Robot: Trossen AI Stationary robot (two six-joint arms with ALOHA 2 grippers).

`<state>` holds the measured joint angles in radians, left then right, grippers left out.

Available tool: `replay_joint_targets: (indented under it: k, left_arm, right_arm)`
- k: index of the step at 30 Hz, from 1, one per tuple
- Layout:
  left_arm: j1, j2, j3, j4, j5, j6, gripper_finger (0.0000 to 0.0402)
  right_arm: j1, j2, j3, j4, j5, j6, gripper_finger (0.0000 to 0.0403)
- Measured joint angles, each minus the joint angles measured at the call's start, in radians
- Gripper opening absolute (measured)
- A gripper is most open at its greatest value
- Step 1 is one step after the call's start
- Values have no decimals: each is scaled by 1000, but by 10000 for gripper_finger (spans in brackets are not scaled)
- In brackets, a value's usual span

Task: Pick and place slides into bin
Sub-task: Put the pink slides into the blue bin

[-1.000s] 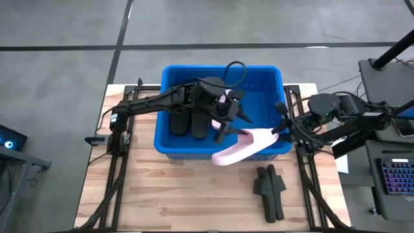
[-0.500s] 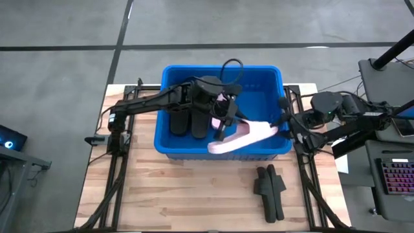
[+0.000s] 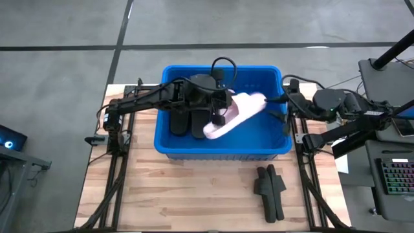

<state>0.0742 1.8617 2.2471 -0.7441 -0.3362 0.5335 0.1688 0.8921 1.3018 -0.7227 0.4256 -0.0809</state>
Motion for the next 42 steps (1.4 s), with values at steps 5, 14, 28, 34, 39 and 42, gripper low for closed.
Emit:
replay_joint_targets:
  k: [5,14,28,34,39,42]
  left_arm:
    - [11,2,-12,-7,-239,2,0]
    - [10,4,-40,35,-400,0,0]
    - [9,4,-106,185,-485,51,0]
    - [8,6,-123,195,-485,56,0]
    - [8,5,-121,207,-486,118,0]
    - [7,5,-121,240,-492,157,0]
  right_arm:
    - [2,-4,16,-1,75,69,158]
    - [1,73,58,49,332,166,149]
    - [-35,387,261,49,436,-32,201]
    - [-97,468,342,7,416,-59,203]
    - [-137,498,392,-30,234,-39,203]
    - [-157,513,396,-36,228,-69,203]
